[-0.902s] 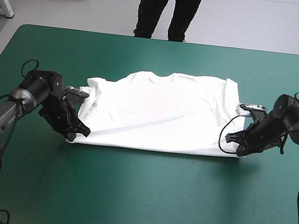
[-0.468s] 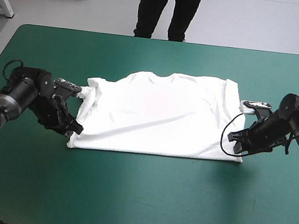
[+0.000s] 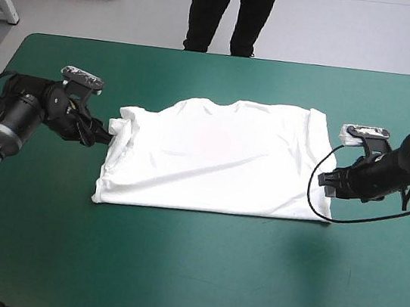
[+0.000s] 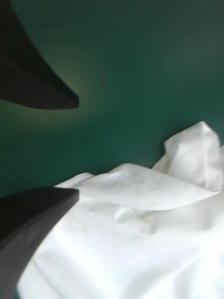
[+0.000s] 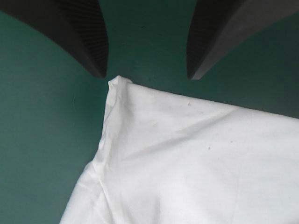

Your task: Fold the cloth

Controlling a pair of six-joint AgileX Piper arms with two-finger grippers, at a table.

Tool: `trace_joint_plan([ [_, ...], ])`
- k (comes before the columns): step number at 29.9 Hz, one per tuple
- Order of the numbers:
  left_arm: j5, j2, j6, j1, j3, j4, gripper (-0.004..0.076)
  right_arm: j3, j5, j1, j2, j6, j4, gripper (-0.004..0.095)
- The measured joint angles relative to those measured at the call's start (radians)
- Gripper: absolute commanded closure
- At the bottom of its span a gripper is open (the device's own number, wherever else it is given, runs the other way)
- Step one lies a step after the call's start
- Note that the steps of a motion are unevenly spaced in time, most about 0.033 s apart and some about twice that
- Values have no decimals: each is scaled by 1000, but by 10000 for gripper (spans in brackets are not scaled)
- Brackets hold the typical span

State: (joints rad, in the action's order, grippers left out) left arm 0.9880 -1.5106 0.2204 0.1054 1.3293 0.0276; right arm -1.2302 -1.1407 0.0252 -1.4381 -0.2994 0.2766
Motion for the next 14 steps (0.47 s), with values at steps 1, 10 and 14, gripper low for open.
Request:
trace_joint_plan([
  [1,-11,-25,0,0,25,0,344,0,4,0,0,2,2,408],
  [10,-41,-281,22,-8,246,-28,344,0,9,0,7,4,7,408],
  [14,-44,-369,56,-46,277,-120,344,0,9,0,8,5,7,412],
])
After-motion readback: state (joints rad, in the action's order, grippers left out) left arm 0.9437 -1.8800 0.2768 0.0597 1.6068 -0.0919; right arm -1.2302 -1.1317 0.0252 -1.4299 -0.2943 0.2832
